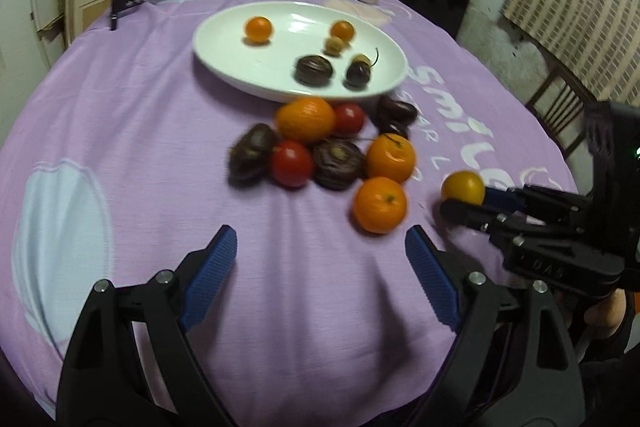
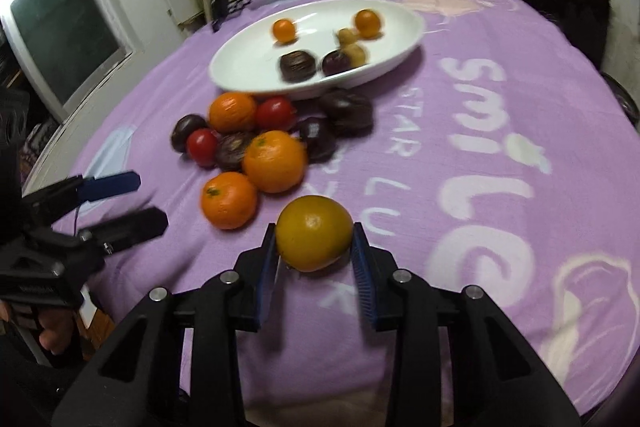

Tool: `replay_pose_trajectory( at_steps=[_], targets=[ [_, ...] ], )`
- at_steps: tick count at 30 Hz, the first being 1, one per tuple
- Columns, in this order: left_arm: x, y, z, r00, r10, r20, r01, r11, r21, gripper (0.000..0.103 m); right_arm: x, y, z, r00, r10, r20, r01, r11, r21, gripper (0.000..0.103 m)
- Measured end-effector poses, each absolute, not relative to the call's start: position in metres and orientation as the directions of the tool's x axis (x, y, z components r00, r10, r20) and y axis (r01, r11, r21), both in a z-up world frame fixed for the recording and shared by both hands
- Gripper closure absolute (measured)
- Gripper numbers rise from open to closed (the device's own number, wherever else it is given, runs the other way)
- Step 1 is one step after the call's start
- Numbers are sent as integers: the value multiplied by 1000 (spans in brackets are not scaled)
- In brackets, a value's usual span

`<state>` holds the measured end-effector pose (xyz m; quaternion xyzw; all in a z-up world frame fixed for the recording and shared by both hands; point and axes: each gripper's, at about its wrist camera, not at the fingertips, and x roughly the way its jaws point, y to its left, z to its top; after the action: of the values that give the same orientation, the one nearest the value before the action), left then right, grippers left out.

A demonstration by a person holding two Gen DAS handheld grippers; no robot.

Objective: Organize fruits
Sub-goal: 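Grasp the large yellow orange with the right tool while the left tool grasps a mandarin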

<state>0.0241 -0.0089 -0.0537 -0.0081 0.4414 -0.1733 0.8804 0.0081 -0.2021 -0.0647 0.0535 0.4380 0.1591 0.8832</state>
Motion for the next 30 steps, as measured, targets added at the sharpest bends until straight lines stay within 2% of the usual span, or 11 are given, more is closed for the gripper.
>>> replay_pose_trajectory(
  at_steps=[6, 9, 11, 12, 15, 30],
  targets=[
    [35, -38, -60, 519, -303, -799, 302, 940, -161, 15, 1, -216, -65, 560, 363, -745, -237, 932, 275, 66],
    [40, -53, -63, 533, -273, -800, 309, 944, -116, 19, -1, -216, -64, 564, 380, -733, -253, 925, 284, 66],
    [45, -63, -70, 513, -266, -816, 323, 941, -103, 37, -2, -218, -64, 563, 389, -730, -252, 921, 296, 66],
    [47, -68, -74, 498, -265, -825, 327, 939, -104, 50, -1, -218, -64, 562, 391, -729, -252, 920, 299, 66],
    [47, -77, -75, 545, -214, -811, 320, 947, -36, 65, -3, -219, -64, 562, 394, -727, -256, 919, 301, 67],
    [10, -47, -49, 581, -291, -760, 329, 938, -108, 66, -19, -205, -48, 599, 346, -722, -249, 938, 242, 66]
  ],
)
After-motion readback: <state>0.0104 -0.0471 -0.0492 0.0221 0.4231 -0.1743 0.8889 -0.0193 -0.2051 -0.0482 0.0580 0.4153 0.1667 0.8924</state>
